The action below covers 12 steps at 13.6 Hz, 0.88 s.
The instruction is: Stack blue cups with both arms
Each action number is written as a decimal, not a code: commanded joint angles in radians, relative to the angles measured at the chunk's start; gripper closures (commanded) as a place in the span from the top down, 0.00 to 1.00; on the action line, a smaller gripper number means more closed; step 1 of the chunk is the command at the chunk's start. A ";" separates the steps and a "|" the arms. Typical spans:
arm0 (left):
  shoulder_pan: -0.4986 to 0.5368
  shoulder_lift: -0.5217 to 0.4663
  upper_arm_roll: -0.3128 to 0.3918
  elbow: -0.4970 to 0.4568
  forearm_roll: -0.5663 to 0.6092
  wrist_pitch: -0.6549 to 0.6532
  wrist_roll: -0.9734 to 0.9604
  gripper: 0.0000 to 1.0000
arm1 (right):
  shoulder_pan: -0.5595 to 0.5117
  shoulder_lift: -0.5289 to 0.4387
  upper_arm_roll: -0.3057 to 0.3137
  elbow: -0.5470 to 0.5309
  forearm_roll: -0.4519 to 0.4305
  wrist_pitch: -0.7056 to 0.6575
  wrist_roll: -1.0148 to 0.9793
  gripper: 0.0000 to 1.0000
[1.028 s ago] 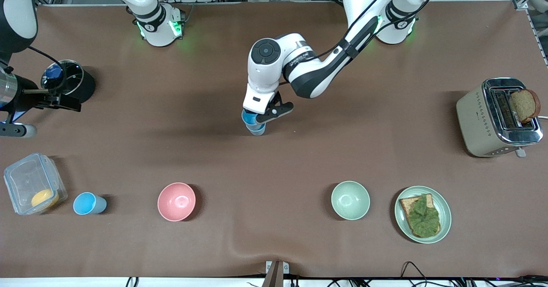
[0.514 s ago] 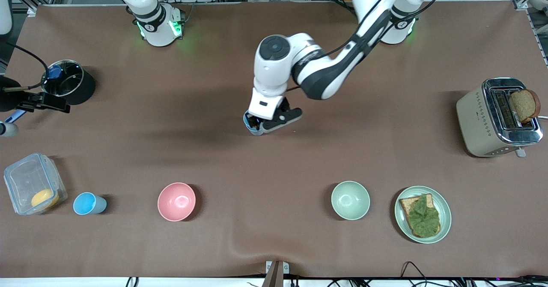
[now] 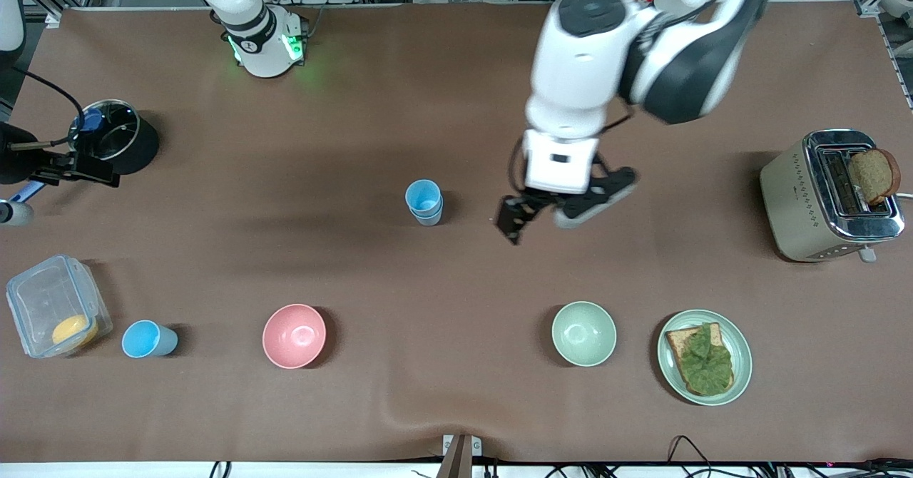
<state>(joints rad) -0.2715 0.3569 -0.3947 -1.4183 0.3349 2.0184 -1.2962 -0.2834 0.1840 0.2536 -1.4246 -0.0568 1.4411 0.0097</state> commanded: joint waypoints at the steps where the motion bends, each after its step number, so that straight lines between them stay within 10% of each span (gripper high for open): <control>1: 0.082 -0.081 -0.010 -0.034 -0.026 -0.076 0.141 1.00 | -0.033 -0.024 0.013 -0.008 0.000 0.008 0.016 1.00; 9: 0.297 -0.167 -0.012 -0.027 -0.175 -0.182 0.627 1.00 | -0.046 -0.027 0.018 0.004 0.009 0.002 0.016 1.00; 12: 0.299 -0.222 0.098 -0.036 -0.264 -0.245 0.832 1.00 | -0.046 -0.046 0.015 -0.023 0.009 0.007 0.016 1.00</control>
<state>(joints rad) 0.0265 0.1971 -0.3572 -1.4196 0.1308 1.8131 -0.5726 -0.3113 0.1739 0.2559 -1.4111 -0.0548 1.4446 0.0143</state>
